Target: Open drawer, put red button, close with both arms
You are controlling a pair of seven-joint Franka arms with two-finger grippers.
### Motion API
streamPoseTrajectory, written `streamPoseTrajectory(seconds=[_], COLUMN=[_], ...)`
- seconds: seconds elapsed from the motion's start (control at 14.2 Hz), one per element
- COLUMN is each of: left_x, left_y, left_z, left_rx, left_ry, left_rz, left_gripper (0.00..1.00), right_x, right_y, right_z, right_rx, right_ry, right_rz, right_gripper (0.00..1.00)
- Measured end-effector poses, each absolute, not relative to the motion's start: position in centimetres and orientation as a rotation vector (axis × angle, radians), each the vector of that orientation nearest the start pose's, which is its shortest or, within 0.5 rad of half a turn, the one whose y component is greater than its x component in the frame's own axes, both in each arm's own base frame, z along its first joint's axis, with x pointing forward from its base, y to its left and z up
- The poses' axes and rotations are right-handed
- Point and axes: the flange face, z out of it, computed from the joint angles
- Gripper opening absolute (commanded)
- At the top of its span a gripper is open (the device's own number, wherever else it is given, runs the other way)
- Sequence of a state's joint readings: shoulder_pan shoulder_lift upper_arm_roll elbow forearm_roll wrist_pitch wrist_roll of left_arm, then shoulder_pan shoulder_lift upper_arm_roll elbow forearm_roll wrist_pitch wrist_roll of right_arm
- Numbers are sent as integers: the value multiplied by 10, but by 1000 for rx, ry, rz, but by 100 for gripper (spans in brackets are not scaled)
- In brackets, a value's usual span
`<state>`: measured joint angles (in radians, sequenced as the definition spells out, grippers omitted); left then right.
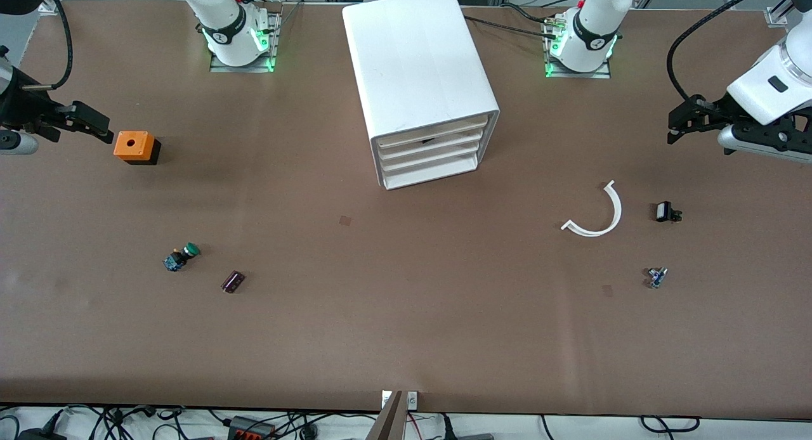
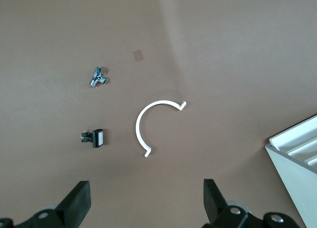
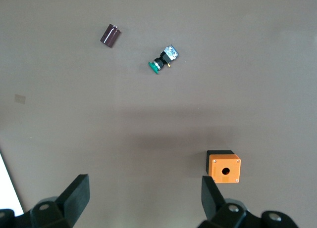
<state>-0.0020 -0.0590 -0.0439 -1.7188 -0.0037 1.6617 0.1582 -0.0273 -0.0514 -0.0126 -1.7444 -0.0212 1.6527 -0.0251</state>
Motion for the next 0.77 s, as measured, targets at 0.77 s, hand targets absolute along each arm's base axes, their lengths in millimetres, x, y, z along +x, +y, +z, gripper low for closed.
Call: streamPoseTrajectory(seconds=[0.77], left_x=[549], left_y=[-30], left_z=[599], left_rx=[-3129], left_ry=[334], left_rz=[72], left_gripper=[100], right_x=[540], right_y=[-23], right_z=[575], right_rx=[-3160], right_ry=[18], right_rz=[71], right_gripper=[100])
